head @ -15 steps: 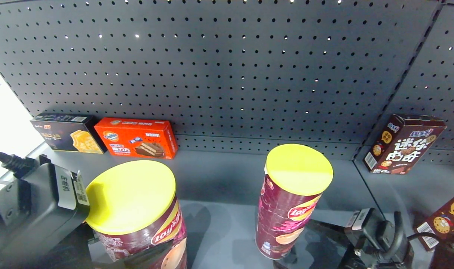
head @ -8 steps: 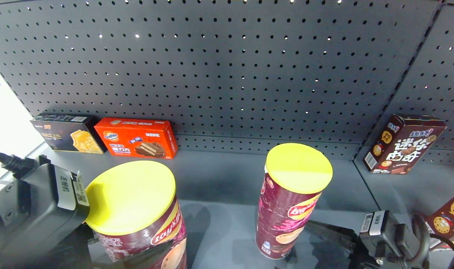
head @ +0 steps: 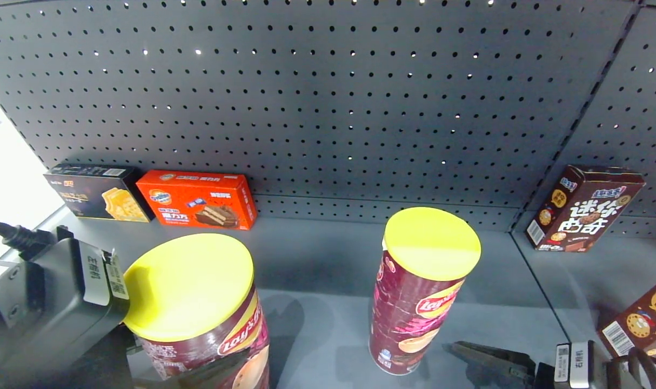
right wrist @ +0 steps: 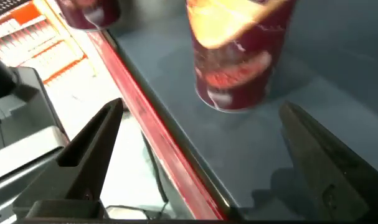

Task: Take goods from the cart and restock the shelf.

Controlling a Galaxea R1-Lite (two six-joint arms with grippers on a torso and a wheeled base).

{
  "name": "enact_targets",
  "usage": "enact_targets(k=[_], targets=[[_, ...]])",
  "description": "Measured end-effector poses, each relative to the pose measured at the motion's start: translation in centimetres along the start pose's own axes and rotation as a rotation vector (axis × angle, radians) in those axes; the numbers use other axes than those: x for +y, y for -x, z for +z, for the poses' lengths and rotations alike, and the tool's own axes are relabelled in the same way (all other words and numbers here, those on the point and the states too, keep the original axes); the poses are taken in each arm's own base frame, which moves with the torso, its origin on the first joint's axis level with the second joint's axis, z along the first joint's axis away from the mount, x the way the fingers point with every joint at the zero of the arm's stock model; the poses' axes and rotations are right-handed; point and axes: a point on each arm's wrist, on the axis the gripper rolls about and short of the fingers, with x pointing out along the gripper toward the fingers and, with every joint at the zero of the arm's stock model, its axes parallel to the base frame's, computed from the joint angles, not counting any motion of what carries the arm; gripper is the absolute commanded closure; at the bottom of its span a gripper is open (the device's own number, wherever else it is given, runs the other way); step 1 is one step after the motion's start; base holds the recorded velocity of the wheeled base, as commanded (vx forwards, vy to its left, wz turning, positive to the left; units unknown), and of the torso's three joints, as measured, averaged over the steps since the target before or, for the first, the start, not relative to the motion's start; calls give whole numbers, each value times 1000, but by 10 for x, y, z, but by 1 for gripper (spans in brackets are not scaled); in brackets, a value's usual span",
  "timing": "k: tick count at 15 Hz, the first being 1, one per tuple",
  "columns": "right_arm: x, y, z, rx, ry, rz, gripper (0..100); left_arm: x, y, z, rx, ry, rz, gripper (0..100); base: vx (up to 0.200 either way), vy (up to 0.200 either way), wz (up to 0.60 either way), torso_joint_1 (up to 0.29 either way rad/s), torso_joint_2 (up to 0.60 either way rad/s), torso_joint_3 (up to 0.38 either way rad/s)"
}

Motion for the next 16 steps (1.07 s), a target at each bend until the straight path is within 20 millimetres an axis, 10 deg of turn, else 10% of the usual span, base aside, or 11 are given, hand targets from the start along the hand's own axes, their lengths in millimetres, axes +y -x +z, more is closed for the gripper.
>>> enact_targets(k=[16], targets=[[-30,88,-4,-7,63,-421,0,-1,0,-3,-9,-1,0,100,0,0,0,0,0,0]])
